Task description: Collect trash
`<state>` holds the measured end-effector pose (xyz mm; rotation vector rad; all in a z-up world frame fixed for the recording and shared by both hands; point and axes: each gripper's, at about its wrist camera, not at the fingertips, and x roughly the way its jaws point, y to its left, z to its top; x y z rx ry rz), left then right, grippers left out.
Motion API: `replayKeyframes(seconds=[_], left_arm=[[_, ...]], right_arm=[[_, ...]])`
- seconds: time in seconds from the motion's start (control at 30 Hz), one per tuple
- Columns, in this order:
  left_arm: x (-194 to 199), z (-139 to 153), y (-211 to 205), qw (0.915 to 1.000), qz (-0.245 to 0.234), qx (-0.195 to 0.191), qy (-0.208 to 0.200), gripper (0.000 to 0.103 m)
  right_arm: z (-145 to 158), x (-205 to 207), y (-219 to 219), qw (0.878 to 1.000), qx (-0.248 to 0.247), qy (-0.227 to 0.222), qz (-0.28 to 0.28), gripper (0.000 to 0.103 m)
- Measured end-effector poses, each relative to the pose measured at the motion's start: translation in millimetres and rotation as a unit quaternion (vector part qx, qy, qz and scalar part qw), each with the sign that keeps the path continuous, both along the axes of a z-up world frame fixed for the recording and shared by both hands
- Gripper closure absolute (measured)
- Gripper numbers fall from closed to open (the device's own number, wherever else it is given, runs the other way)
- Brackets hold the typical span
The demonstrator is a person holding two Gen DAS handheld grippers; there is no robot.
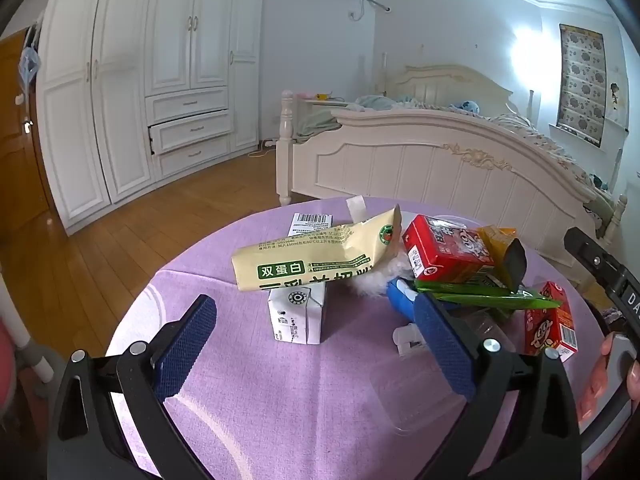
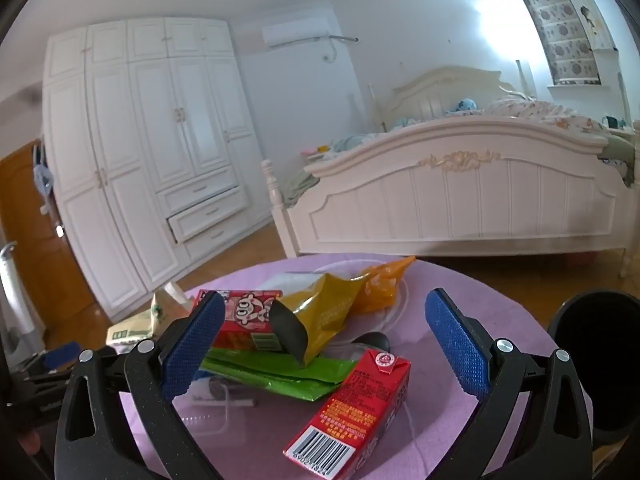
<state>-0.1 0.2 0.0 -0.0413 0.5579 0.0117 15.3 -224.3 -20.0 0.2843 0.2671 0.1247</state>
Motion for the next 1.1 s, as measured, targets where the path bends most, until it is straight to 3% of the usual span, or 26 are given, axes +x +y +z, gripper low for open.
replayKeyframes(seconds=[1.1], left_arm=[[-0.8,-0.3,1.0,1.0,0.001,-0.003,0.001,0.005]], right_arm=[[-0.4,0.4,0.7,1.0,0.004,0.002,0.002,0.004]])
